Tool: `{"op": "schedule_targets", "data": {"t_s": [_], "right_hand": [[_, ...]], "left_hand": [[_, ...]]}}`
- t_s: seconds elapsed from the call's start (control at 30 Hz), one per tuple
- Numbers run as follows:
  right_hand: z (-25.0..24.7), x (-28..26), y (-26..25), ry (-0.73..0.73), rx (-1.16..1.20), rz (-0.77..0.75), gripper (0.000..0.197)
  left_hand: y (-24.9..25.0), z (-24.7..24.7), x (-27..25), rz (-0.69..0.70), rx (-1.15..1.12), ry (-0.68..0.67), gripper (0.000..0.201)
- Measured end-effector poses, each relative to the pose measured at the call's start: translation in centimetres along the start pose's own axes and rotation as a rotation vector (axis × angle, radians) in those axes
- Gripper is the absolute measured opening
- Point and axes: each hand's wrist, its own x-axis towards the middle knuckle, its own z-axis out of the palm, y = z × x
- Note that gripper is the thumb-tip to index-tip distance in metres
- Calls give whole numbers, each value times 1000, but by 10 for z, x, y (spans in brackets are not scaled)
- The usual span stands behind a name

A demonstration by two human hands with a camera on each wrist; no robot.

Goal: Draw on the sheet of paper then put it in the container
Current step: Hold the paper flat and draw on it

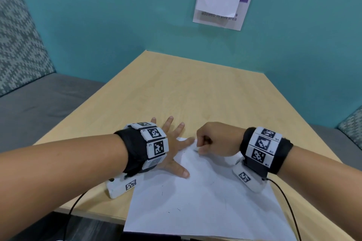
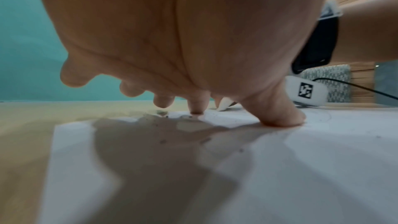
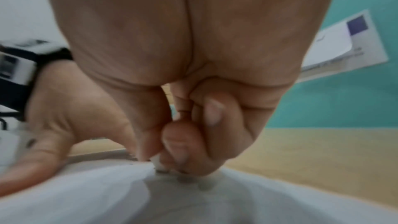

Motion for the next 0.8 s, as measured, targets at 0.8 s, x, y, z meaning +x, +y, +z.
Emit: {"op": "schedule_targets", "data": {"t_s": [0.8], "right_hand": [[4,7,10,23,-3,9,10]], "left_hand": [[0,-1,-1,9,-7,-20,107]]}}
